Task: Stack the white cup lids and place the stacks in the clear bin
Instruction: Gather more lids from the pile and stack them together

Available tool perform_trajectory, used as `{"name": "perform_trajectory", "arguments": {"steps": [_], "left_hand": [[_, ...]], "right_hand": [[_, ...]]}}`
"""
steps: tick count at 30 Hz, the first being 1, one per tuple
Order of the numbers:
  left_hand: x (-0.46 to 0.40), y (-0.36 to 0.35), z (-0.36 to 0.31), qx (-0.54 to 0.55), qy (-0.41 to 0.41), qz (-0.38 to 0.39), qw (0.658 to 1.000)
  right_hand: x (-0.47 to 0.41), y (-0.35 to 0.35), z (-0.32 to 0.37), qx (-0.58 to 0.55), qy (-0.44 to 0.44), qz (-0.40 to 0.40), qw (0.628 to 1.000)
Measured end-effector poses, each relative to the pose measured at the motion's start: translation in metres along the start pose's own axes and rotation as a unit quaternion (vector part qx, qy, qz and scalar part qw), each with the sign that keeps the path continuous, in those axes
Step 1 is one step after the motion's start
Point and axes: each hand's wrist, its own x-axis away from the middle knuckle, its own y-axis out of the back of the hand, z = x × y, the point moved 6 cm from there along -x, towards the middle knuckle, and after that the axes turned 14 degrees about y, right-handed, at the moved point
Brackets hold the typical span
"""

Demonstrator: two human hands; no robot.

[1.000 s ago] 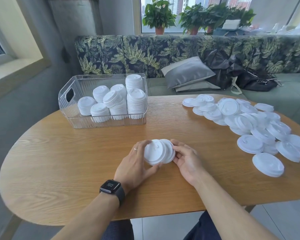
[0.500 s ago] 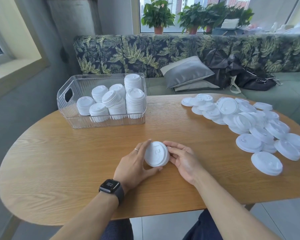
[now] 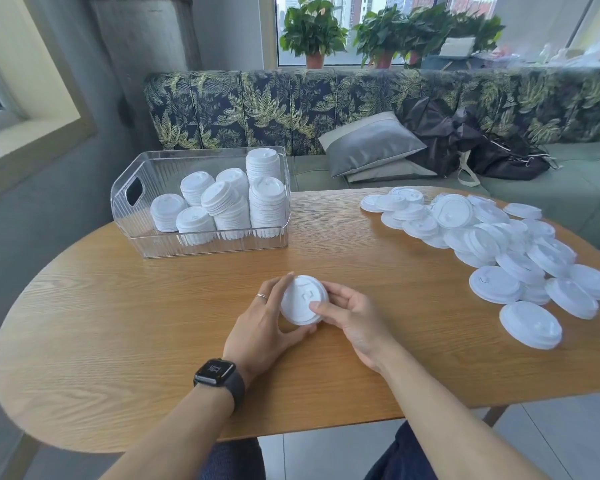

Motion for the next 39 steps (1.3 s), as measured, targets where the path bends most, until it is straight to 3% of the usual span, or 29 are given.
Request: {"name": "perform_trajectory", "arguments": {"steps": [5, 9, 13, 17, 25, 31, 39], "left_hand": [[-0.005, 0.000, 0.008, 0.106, 0.059, 0.032, 0.992], [-0.010, 0.012, 0.020, 0.246, 0.176, 0.003, 0.953], [-0.017, 0.008, 0.030, 0.351, 0.235, 0.077, 0.903], [-0.020, 0.004, 0.027, 0.357, 0.242, 0.117, 0.894], [-0.020, 0.010, 0.028, 0.403, 0.261, 0.098, 0.872], [-0.018, 0.005, 0.022, 0.367, 0.251, 0.139, 0.885], [-0.017, 0.006, 0.024, 0.370, 0.254, 0.133, 0.884]], "right_hand": [[-0.003, 0.009, -0.004, -0.059, -0.012, -0.047, 0.997], [-0.004, 0.010, -0.005, -0.080, -0.019, -0.048, 0.996], [-0.004, 0.009, -0.004, -0.084, -0.025, -0.025, 0.996], [-0.005, 0.010, -0.004, -0.084, -0.028, -0.013, 0.996], [-0.005, 0.008, -0.006, -0.076, -0.024, -0.026, 0.996], [-0.004, 0.013, -0.004, -0.118, -0.020, -0.055, 0.991], [-0.004, 0.009, -0.006, -0.083, -0.008, -0.046, 0.995]]}}
